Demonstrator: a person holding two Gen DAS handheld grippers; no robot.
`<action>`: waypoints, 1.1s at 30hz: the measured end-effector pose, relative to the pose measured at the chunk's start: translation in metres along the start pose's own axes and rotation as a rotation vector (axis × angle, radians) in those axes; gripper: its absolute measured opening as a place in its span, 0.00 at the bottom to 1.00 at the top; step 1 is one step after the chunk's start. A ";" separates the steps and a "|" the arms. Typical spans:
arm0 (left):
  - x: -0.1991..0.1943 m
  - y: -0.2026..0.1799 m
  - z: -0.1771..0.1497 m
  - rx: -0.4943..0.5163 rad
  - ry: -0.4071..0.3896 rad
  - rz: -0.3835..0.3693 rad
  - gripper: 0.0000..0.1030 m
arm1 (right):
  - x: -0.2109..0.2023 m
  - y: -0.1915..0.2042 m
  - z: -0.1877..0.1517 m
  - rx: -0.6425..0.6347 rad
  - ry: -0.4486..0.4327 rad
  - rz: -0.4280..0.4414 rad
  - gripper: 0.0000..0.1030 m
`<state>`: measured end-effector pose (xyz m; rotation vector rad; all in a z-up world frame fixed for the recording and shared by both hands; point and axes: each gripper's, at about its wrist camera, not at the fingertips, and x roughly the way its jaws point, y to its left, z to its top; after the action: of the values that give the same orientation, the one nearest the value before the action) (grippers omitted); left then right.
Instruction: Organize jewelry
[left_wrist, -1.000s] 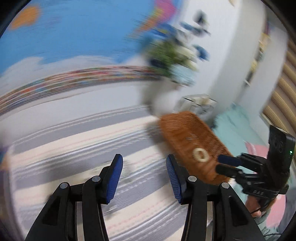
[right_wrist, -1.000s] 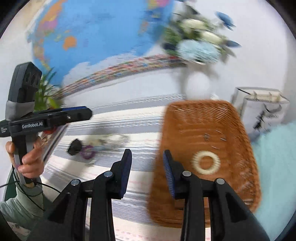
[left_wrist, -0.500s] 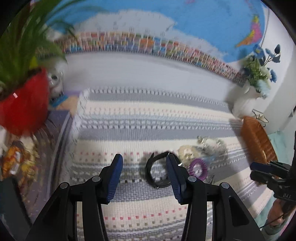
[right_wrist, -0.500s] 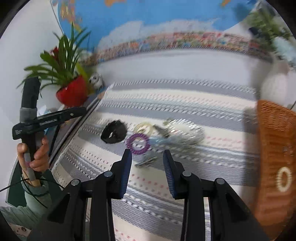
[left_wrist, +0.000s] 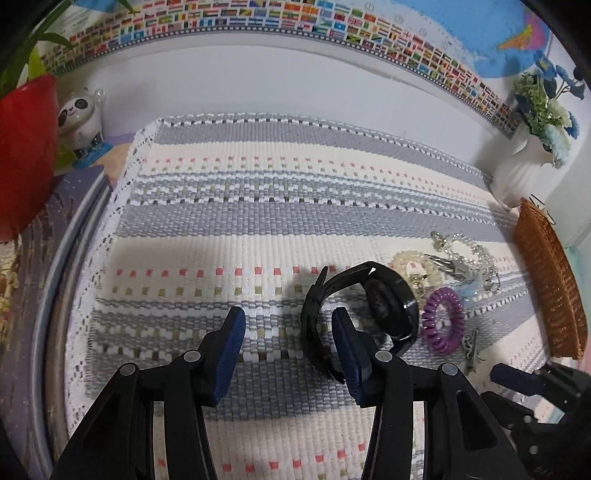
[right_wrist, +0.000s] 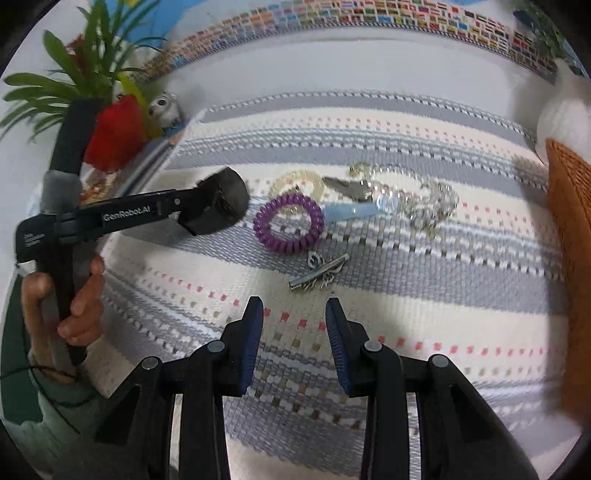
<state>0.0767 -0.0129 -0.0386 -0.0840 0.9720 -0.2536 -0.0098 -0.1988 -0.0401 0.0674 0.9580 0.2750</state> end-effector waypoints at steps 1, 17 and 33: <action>0.001 0.000 -0.001 0.001 -0.006 0.000 0.48 | 0.004 0.002 0.000 0.015 -0.005 -0.022 0.37; 0.002 -0.001 -0.001 0.008 -0.036 -0.027 0.44 | 0.012 0.006 -0.002 0.074 -0.075 -0.246 0.32; 0.006 -0.012 0.000 0.048 -0.041 0.063 0.31 | 0.011 -0.003 0.007 -0.024 -0.050 -0.159 0.32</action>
<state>0.0777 -0.0256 -0.0413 -0.0143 0.9256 -0.2161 0.0026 -0.1983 -0.0455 -0.0236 0.9051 0.1379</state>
